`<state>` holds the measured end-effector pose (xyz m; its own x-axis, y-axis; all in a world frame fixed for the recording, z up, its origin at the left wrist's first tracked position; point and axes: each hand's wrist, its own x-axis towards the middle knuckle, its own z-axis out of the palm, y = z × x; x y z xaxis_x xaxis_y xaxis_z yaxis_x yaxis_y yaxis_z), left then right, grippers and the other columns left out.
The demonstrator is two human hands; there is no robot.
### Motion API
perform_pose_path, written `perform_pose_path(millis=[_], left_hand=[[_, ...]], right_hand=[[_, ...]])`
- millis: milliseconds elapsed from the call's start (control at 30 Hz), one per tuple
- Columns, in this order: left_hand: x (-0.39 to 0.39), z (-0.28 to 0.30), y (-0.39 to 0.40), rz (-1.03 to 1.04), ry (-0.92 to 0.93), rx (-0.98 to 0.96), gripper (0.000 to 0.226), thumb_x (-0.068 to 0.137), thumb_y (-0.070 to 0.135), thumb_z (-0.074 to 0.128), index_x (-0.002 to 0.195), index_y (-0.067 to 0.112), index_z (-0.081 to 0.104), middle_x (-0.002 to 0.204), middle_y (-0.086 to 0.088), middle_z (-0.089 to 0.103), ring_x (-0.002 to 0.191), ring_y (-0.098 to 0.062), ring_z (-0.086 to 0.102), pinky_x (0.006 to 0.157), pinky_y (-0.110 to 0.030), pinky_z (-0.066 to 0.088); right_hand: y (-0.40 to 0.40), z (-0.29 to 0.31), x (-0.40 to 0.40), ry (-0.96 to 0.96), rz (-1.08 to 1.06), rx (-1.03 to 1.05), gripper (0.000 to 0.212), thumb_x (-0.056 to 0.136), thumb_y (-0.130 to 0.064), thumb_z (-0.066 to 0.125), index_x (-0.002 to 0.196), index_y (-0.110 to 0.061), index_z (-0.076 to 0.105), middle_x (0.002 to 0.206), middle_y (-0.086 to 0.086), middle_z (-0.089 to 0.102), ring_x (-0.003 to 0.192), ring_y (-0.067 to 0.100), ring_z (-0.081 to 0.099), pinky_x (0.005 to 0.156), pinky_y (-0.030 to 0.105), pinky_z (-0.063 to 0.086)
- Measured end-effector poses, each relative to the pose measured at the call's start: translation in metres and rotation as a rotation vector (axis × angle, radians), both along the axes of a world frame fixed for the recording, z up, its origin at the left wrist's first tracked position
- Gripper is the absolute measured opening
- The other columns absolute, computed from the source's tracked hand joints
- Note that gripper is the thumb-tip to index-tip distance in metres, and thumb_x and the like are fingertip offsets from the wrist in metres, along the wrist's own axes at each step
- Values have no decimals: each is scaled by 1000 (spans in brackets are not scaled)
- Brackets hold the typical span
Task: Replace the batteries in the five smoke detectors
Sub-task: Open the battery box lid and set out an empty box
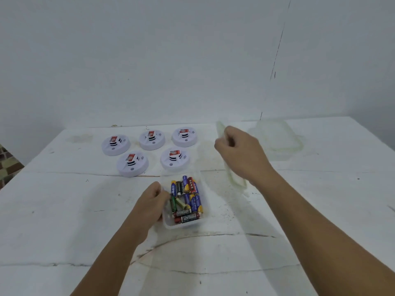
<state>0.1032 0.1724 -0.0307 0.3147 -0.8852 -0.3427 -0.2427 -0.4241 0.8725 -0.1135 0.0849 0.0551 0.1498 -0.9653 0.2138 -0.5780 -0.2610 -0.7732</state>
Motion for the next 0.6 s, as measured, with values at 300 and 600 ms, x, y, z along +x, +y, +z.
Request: perform_pose_path(millis=[300, 600], left_hand=[[33, 22, 8, 22, 24, -64, 23, 102, 8, 51, 83, 14, 39, 71, -8, 41, 50, -19, 43, 64, -38, 30], [13, 30, -9, -25, 50, -87, 29, 104, 9, 50, 81, 12, 34, 58, -5, 42, 48, -21, 45, 69, -42, 34]], right_hand=[[10, -84, 34, 186, 146, 346, 32, 97, -51, 55, 87, -20, 58, 84, -4, 70, 79, 20, 68, 77, 37, 54], [1, -90, -2, 37, -19, 163, 30, 104, -42, 54, 84, -21, 62, 81, 3, 68, 74, 22, 64, 69, 35, 51]])
